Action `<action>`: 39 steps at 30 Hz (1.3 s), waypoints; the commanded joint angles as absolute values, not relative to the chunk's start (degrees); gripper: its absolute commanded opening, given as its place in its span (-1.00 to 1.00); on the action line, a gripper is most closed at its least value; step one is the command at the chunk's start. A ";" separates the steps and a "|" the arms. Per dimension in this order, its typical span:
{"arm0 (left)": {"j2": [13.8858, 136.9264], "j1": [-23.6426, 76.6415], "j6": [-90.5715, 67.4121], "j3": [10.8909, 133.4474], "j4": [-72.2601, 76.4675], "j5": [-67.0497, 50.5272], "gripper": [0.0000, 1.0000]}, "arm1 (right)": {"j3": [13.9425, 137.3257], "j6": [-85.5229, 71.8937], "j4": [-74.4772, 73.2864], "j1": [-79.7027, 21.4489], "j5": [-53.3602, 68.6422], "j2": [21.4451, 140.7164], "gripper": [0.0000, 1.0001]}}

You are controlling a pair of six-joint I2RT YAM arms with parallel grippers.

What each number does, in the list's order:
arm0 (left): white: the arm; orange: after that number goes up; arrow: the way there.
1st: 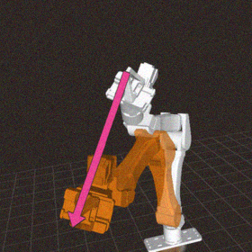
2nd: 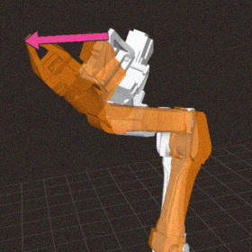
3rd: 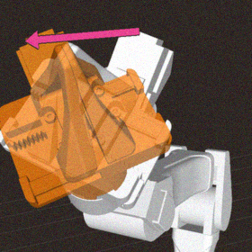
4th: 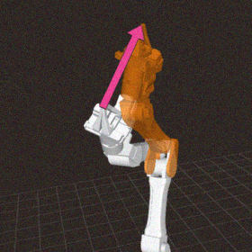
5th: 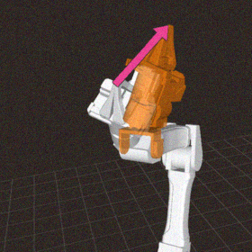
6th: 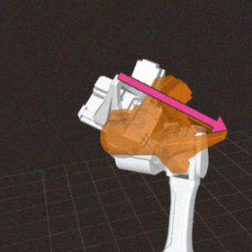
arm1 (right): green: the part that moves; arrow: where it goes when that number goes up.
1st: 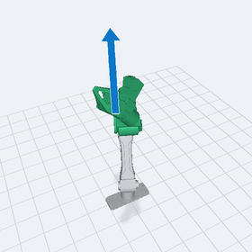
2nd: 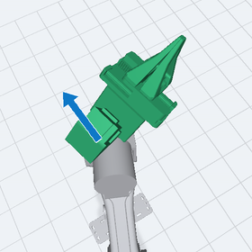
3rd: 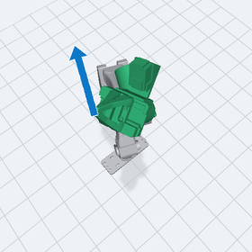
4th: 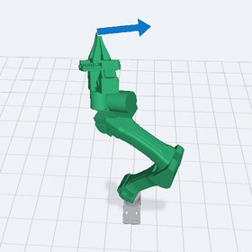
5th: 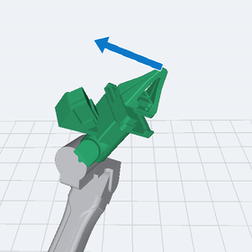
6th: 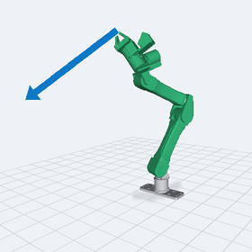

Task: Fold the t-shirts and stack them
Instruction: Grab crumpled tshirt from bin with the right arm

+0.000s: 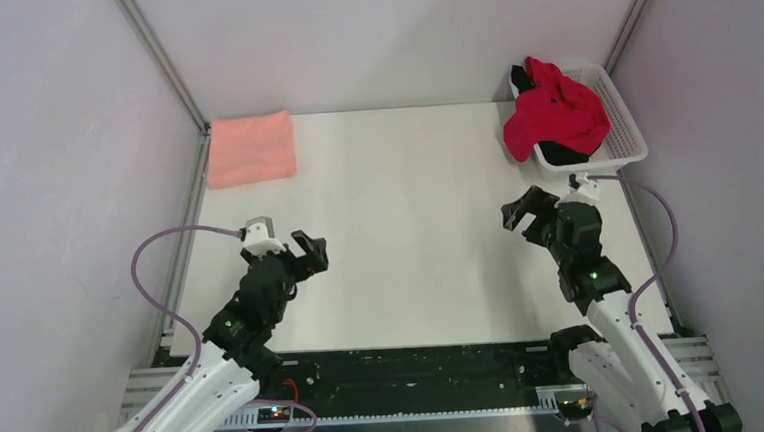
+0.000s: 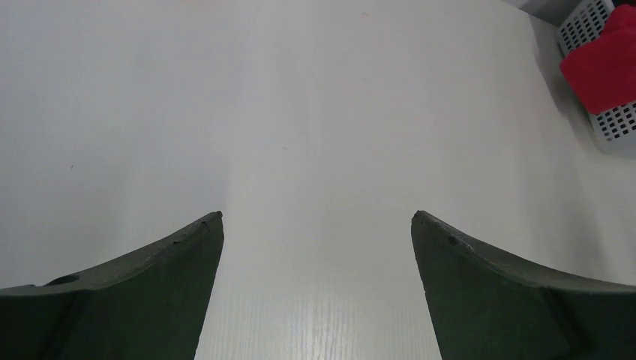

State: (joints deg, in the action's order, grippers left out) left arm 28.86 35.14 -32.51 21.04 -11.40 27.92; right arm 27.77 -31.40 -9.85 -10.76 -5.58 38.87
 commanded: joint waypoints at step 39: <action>41.63 34.69 -30.34 26.45 -2.90 31.40 0.97 | 117.99 -22.73 -27.53 7.28 -7.36 129.66 -0.43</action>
